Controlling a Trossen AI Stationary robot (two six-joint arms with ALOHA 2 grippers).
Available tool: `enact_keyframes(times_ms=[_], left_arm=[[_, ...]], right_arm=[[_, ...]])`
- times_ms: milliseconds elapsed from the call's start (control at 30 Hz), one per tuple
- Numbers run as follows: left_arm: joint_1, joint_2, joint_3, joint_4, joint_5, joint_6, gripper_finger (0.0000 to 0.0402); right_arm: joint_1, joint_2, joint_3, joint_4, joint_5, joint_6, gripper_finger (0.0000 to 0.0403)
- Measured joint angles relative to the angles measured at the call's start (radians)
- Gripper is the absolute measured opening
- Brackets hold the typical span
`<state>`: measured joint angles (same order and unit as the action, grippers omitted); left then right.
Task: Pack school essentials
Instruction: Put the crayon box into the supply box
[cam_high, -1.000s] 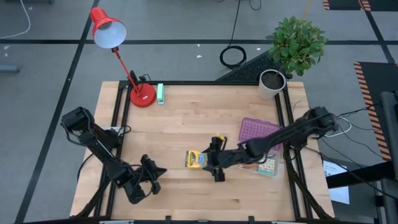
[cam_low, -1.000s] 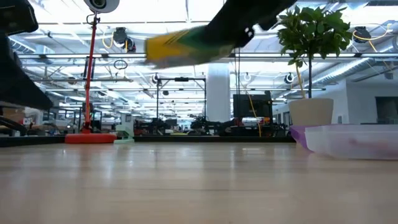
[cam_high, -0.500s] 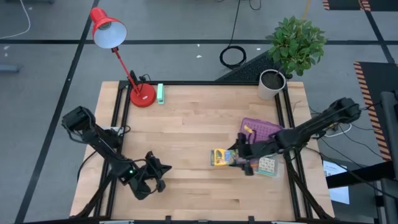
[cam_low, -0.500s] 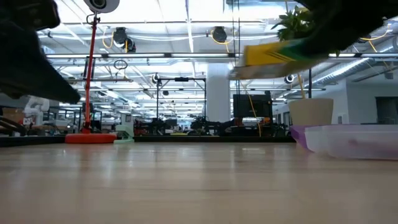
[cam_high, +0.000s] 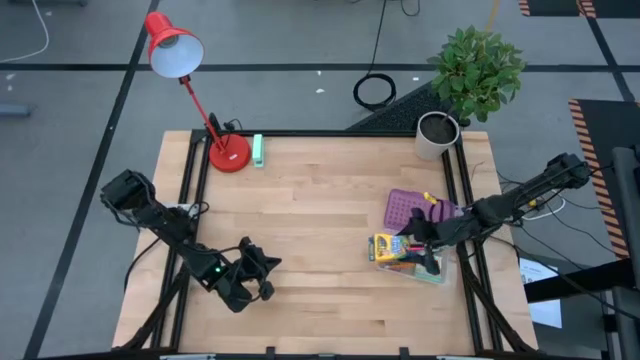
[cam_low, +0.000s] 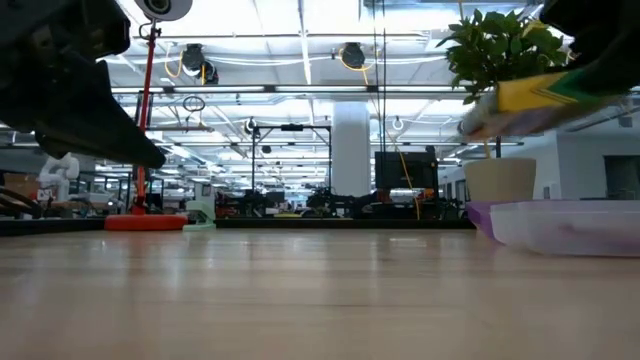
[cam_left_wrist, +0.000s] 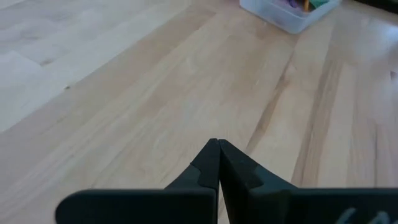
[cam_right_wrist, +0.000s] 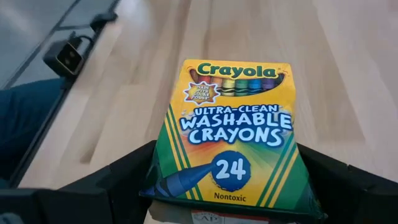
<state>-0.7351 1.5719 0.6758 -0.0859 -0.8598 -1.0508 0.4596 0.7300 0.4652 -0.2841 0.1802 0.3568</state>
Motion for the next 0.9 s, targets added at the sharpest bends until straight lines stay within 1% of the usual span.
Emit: enact_keyframes(times_ms=[167,367,567,733,900], left_arm=[[0.009,0.0,0.0,0.011,0.002,0.006,0.0005],[0.008,0.0,0.0,0.012,0.002,0.01,0.0005],[0.008,0.0,0.0,0.012,0.002,0.015,0.0005],[0.008,0.0,0.0,0.012,0.002,0.018,0.0006],[0.008,0.0,0.0,0.012,0.002,0.019,0.0006]], right_arm=[[0.02,-0.05,0.0,-0.145,0.002,0.106,0.0316],[0.057,-0.053,0.0,-0.233,0.002,0.201,0.0316],[0.089,-0.053,0.0,-0.285,0.012,0.277,0.0316],[0.112,-0.051,0.0,-0.303,0.057,0.312,0.0316],[0.119,-0.039,0.0,-0.3,0.111,0.313,0.0316]])
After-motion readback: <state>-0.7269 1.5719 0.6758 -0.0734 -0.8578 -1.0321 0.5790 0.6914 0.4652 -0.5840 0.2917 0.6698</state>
